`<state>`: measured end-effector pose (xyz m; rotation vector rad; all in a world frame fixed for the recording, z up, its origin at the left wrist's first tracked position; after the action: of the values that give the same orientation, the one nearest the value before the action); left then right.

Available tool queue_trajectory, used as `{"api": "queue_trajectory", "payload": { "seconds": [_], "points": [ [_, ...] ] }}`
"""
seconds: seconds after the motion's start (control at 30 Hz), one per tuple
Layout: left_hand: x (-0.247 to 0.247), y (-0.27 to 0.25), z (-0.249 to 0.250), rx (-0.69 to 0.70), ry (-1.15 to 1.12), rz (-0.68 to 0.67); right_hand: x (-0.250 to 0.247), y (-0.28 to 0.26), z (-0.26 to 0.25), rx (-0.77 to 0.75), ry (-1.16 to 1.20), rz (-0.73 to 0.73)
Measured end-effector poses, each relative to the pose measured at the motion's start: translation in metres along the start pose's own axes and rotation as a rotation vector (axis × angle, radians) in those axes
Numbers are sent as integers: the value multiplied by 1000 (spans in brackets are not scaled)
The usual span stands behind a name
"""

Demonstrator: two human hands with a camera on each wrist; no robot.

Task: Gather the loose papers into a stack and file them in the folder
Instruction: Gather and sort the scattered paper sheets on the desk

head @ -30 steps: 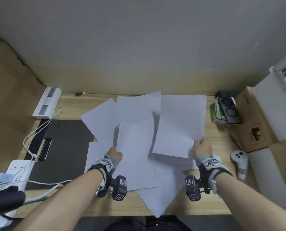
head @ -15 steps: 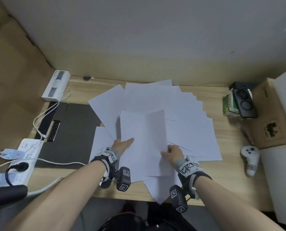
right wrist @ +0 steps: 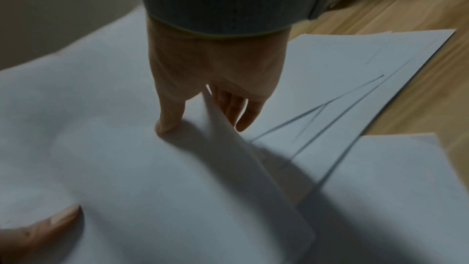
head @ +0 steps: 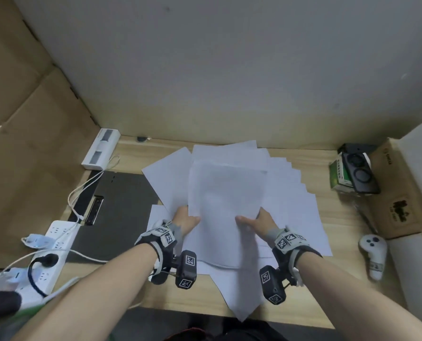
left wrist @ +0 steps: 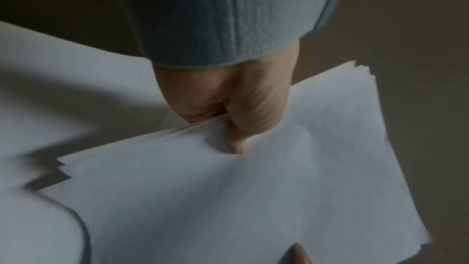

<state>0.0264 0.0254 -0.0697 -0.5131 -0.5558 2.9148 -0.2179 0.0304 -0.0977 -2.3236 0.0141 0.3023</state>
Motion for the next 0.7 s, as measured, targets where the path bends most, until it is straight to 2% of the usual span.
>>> {"api": "queue_trajectory", "payload": {
  "seconds": [0.13, 0.23, 0.33, 0.53, 0.7],
  "points": [
    [-13, 7, 49, 127, -58, 27, -14, -11, -48, -78, 209, 69],
    [-24, 17, 64, 147, -120, 81, -23, -15, -75, -139, 296, 90],
    [-26, 23, 59, 102, -152, 91, -26, -16, -81, -152, 296, 86],
    [-4, 23, 34, -23, -15, -72, -10, -9, -51, -94, 214, 80],
    [-11, 35, 6, 48, -21, -18, -20, 3, -56, -62, 342, 197]
  ]
}}
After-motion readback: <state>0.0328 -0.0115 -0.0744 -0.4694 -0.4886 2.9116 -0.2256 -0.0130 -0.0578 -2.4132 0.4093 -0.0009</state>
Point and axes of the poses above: each hand's wrist, its own y-axis towards the middle knuckle, its own x-axis out of the palm, z = x × y, the point moved 5 cm from there along y, towards the middle knuckle, and after that the axes turned 13 degrees about x, right-handed, at the moved point
